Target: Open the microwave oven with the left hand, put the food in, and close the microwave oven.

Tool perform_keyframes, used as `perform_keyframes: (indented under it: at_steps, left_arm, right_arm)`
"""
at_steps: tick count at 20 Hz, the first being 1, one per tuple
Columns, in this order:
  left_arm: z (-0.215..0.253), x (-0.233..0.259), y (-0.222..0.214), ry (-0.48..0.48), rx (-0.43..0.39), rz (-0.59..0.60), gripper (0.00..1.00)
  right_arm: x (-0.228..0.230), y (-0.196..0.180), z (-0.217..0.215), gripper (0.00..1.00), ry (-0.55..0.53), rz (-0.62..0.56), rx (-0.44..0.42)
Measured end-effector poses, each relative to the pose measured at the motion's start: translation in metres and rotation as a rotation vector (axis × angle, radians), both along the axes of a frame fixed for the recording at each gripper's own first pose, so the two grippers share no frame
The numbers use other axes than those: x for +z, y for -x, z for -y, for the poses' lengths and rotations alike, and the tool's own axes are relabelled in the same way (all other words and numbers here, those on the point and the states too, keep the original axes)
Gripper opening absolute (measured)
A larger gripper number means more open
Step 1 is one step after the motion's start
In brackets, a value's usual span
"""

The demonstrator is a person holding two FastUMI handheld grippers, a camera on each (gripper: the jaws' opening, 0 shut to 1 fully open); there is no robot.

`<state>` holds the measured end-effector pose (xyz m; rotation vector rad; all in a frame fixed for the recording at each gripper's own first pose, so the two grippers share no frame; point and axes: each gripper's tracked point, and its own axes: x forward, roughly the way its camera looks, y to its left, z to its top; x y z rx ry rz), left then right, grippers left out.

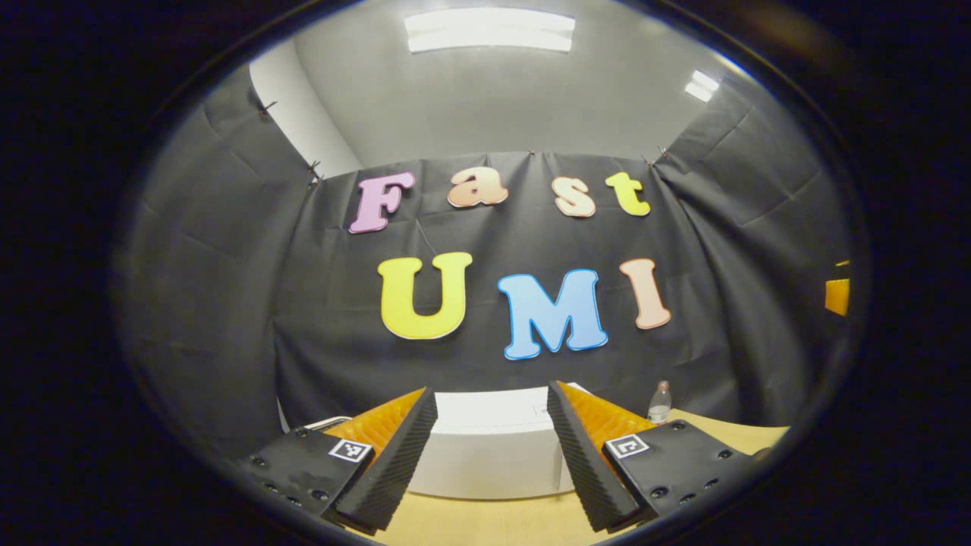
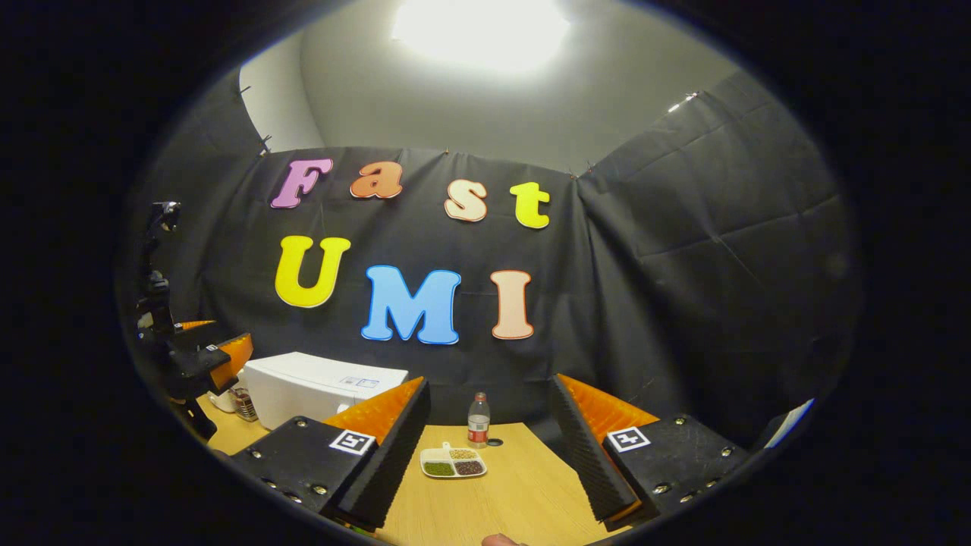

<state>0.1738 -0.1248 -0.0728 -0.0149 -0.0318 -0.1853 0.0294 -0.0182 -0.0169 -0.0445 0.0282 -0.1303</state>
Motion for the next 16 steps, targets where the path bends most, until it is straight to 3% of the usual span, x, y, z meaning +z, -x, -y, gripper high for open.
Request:
perform_keyframes:
  at_steps: [2, 4, 8, 14, 15, 16]
  left_arm:
    - [0.016, -0.025, -0.029, 0.004, -0.033, -0.041, 0.93]
    - [0.031, -0.05, -0.054, -0.003, -0.063, -0.08, 0.99]
    - [0.065, -0.098, -0.092, -0.025, -0.135, -0.138, 0.96]
    - [0.114, -0.174, -0.112, -0.055, -0.23, -0.254, 0.94]
    - [0.122, -0.185, -0.112, -0.056, -0.243, -0.273, 0.99]
    - [0.129, -0.194, -0.113, -0.055, -0.255, -0.288, 0.96]
  right_arm:
    - [-0.002, -0.002, 0.0, 0.95, 0.008, -0.015, -0.044]
    - [-0.007, -0.004, 0.003, 0.95, 0.03, -0.038, -0.088]
    - [-0.013, 0.0, 0.012, 0.95, 0.064, -0.079, -0.182]
    - [-0.026, 0.011, 0.021, 0.95, 0.136, -0.155, -0.276]
    - [-0.027, 0.013, 0.02, 0.95, 0.14, -0.168, -0.28]
    - [-0.028, 0.015, 0.021, 0.95, 0.149, -0.177, -0.291]
